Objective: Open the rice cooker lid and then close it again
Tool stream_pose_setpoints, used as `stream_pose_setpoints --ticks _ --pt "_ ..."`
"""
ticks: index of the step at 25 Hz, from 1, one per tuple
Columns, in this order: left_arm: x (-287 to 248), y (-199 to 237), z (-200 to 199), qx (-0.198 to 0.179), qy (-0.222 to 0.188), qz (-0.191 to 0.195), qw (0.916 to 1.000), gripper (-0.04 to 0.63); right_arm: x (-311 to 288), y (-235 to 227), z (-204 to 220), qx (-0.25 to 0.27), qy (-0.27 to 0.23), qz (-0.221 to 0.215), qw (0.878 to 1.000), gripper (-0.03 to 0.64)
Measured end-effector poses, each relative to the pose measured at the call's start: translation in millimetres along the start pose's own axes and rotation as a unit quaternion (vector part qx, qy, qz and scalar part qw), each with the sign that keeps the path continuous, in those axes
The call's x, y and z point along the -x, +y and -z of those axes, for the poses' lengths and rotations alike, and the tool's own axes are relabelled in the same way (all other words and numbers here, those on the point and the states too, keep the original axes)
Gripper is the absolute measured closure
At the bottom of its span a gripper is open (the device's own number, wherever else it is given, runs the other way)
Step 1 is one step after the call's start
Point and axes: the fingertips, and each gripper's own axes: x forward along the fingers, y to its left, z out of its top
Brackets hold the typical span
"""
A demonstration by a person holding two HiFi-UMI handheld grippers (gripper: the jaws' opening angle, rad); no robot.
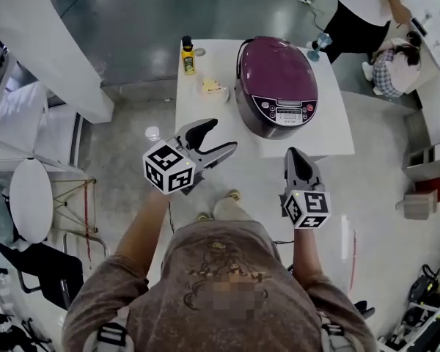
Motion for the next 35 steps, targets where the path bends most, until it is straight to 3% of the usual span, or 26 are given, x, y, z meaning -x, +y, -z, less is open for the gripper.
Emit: stream_pose_setpoints --ticks 4,13,22,29,35 --pt "13 4 12 0.001 -0.019 -0.037 0.9992 0.265 12 14 9 -0.012 -0.009 -0.015 1.000 0.614" --pt "41 23 35 -0.004 -0.029 -0.109 0.9936 0.466 19 34 25 -0.033 -0.016 -0.023 0.999 0.614" --pt "58 42 47 -0.027 -0.032 -0.157 0.9867 0.572 13 38 38 -0.036 -0.013 -0.022 0.999 0.614" --pt "61 50 44 -0.028 -0.034 -0.175 0.9836 0.574 7 42 42 -0.049 -0.015 -0.025 0.998 0.615" --pt "62 48 42 -0.007 -0.042 -0.174 0.9837 0.575 7 41 39 -0.067 -0.024 -0.017 0.997 0.615"
